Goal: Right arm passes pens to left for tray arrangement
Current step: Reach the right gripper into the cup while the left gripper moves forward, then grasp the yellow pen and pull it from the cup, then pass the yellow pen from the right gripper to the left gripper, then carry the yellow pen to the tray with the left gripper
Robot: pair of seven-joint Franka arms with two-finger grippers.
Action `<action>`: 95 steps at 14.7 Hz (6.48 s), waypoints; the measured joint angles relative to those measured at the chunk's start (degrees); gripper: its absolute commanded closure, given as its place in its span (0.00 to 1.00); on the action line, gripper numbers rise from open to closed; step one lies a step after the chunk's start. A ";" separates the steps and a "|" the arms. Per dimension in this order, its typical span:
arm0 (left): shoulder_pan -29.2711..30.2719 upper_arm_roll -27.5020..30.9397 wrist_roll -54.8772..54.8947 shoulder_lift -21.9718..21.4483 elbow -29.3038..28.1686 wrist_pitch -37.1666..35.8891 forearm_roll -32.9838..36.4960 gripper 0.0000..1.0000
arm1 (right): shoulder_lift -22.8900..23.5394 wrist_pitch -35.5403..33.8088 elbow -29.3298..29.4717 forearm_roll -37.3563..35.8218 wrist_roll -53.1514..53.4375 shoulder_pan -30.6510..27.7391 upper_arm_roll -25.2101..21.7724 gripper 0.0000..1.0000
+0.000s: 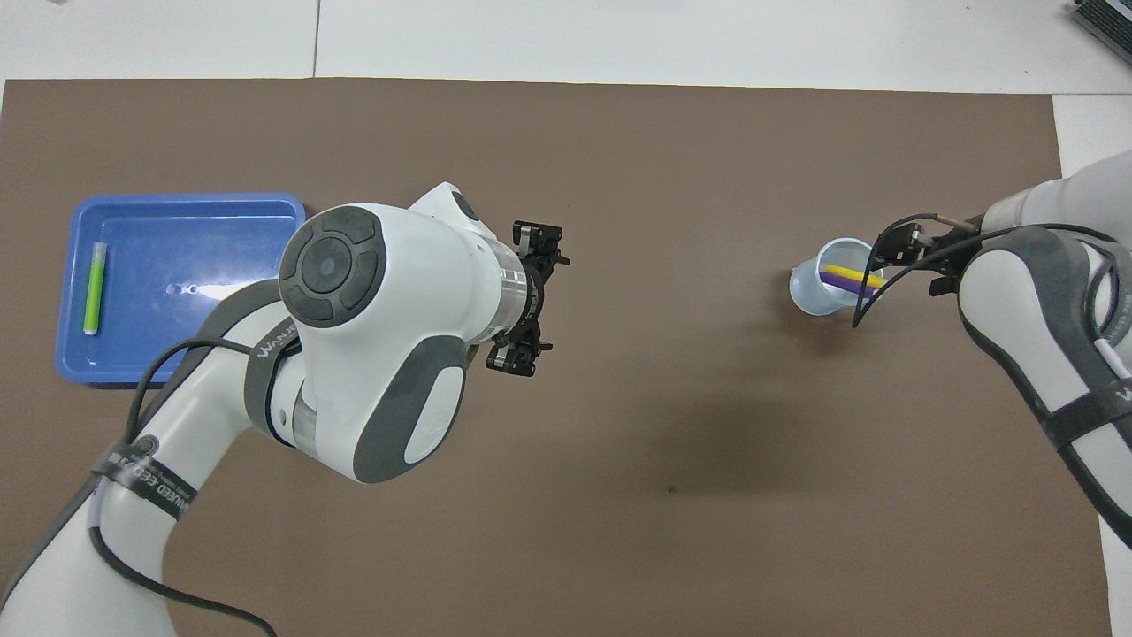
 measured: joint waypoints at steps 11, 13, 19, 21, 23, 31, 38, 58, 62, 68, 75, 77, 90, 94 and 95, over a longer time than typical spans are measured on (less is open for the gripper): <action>-0.24 -0.01 0.06 -1.47 -2.82 1.37 0.00 0.00 | -0.66 -0.02 -1.44 3.50 0.62 -0.21 -0.10 0.44; -0.56 -0.02 0.06 -1.91 -3.49 1.83 0.00 0.00 | -0.66 -0.03 -1.61 4.14 0.62 -0.21 -0.10 0.44; -0.70 -0.01 0.06 -2.18 -4.12 2.38 0.00 0.00 | -0.80 -0.03 -1.93 4.59 0.62 -0.21 -0.10 0.52; -0.70 -0.01 0.06 -2.18 -4.20 2.54 0.00 0.00 | -0.84 -0.03 -1.96 4.59 0.62 -0.21 -0.10 0.55; -0.70 -0.01 0.06 -2.18 -4.24 2.60 0.00 0.00 | -0.89 -0.03 -2.00 4.59 0.62 -0.21 -0.10 0.57; -0.70 0.01 0.07 -2.39 -5.58 4.39 0.00 0.00 | -1.18 0.02 -2.05 4.66 0.62 -0.21 -0.08 0.71; -0.70 0.01 0.07 -2.49 -5.73 5.31 0.00 0.00 | -1.38 0.10 -1.89 4.96 0.62 -0.21 0.01 0.87; -0.70 0.01 -0.92 -2.88 -6.35 7.65 0.00 0.00 | -10.51 -30.82 14.25 11.04 0.62 -0.78 -0.36 0.87; -0.72 0.01 -5.23 -2.88 -6.34 9.56 -0.79 0.00 | -10.12 -32.46 15.02 18.77 6.60 0.26 1.30 0.87; -4.23 -0.11 -13.23 -2.86 -5.78 14.87 -3.59 0.00 | -9.13 -19.16 13.68 23.33 27.33 14.16 2.98 0.87; -7.39 -0.08 -20.25 -2.02 -3.37 16.97 -3.72 0.00 | -8.87 -15.82 12.58 23.37 31.12 16.77 2.54 0.87; -7.62 -0.11 -22.22 -1.36 -3.34 21.21 -3.76 0.00 | -8.87 -15.82 12.57 23.38 31.12 16.75 2.55 0.87; -8.71 -0.13 -25.74 0.09 -3.20 27.41 -3.76 0.77 | -8.87 -15.02 12.31 23.39 31.12 17.27 2.68 0.87; -8.82 -0.07 -25.04 0.18 -3.22 27.10 -3.66 1.00 | -8.88 -14.10 12.15 23.41 31.12 17.26 2.66 0.82; -8.83 -0.06 -24.95 0.20 -3.22 27.08 -3.66 1.00 | -8.87 -14.09 12.11 23.41 31.12 17.26 2.66 0.72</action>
